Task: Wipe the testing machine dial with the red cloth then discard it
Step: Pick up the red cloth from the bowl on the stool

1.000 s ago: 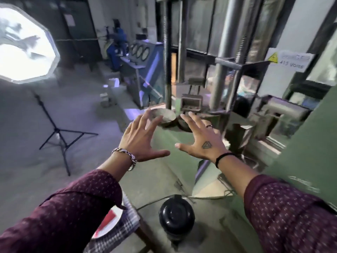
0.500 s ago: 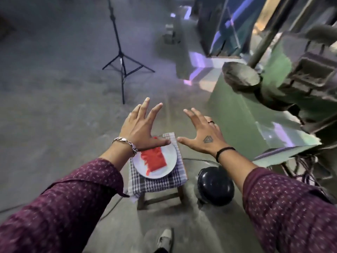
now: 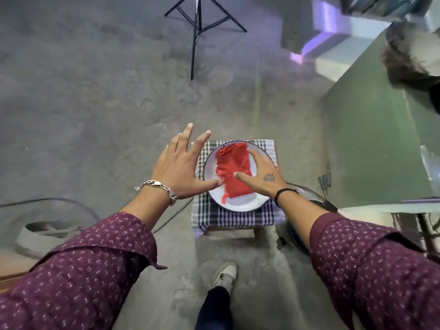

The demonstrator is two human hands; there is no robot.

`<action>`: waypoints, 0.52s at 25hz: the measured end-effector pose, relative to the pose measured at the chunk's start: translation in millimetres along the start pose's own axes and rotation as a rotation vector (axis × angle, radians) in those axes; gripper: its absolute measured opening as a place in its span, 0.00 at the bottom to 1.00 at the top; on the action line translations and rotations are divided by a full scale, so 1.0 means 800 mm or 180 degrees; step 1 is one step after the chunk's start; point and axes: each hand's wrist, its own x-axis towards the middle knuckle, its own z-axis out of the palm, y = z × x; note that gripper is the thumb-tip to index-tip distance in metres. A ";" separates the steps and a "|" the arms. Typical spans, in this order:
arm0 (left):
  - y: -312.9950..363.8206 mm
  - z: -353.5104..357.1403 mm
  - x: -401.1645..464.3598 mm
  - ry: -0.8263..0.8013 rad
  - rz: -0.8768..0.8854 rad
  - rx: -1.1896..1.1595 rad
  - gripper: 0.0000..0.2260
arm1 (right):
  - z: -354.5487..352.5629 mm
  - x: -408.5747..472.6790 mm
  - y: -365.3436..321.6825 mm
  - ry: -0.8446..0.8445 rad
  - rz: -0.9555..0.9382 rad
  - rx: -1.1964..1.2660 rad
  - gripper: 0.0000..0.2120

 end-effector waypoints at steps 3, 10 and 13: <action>-0.023 0.037 0.010 -0.0030 -0.0007 -0.0037 0.54 | 0.057 0.041 0.015 -0.0078 0.0424 -0.0142 0.42; -0.049 0.068 0.030 -0.0033 -0.0027 -0.0078 0.50 | 0.104 0.093 0.026 0.0111 0.1554 0.1636 0.19; -0.042 0.058 0.038 -0.0071 0.0025 -0.0066 0.51 | 0.081 0.085 0.016 0.0085 0.1485 0.2565 0.03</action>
